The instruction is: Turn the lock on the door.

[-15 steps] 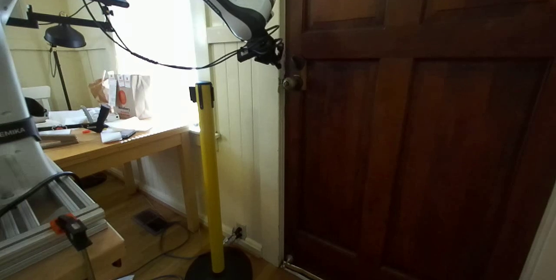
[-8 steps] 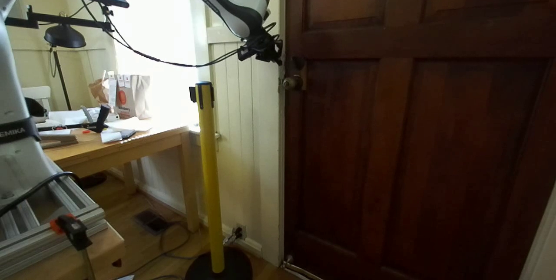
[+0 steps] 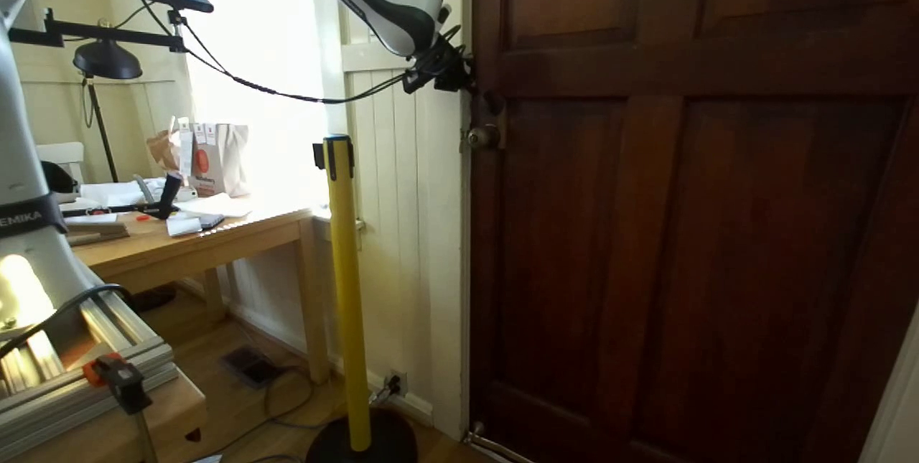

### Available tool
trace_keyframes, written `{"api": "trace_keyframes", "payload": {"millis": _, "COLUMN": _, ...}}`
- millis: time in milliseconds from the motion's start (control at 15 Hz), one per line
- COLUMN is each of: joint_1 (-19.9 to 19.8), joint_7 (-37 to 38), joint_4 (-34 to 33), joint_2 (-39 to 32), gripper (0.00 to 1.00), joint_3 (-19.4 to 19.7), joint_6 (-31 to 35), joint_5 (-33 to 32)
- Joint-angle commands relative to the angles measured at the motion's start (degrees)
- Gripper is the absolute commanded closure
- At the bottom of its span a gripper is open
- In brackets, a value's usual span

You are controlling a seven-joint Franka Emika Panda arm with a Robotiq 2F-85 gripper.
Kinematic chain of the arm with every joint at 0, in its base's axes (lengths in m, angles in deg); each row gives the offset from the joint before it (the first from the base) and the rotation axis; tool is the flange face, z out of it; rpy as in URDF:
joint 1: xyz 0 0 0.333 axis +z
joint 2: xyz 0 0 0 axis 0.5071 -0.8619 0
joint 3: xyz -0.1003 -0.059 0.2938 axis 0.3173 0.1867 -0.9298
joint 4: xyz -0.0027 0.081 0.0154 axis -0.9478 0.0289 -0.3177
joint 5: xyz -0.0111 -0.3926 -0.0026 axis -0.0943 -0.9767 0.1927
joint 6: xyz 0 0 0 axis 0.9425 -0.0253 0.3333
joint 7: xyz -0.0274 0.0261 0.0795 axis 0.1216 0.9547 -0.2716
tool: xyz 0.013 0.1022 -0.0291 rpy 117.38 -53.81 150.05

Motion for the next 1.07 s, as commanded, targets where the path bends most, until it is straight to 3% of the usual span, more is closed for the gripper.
{"api": "trace_keyframes", "payload": {"millis": 0, "joint_1": -0.36, "joint_7": -0.41, "joint_4": -1.36, "joint_2": -1.31, "gripper": 1.0, "joint_3": -0.94, "joint_6": -2.68, "joint_5": 3.16}}
{"api": "trace_keyframes", "payload": {"millis": 600, "joint_1": -0.69, "joint_7": 0.82, "joint_4": -2.29, "joint_2": -3.06, "gripper": 1.0, "joint_3": -1.39, "joint_6": -1.79, "joint_5": 3.03}}
{"api": "trace_keyframes", "payload": {"millis": 1000, "joint_1": -0.33, "joint_7": 2.02, "joint_4": -2.88, "joint_2": -3.13, "gripper": 1.0, "joint_3": -1.25, "joint_6": -4.83, "joint_5": 3.08}}
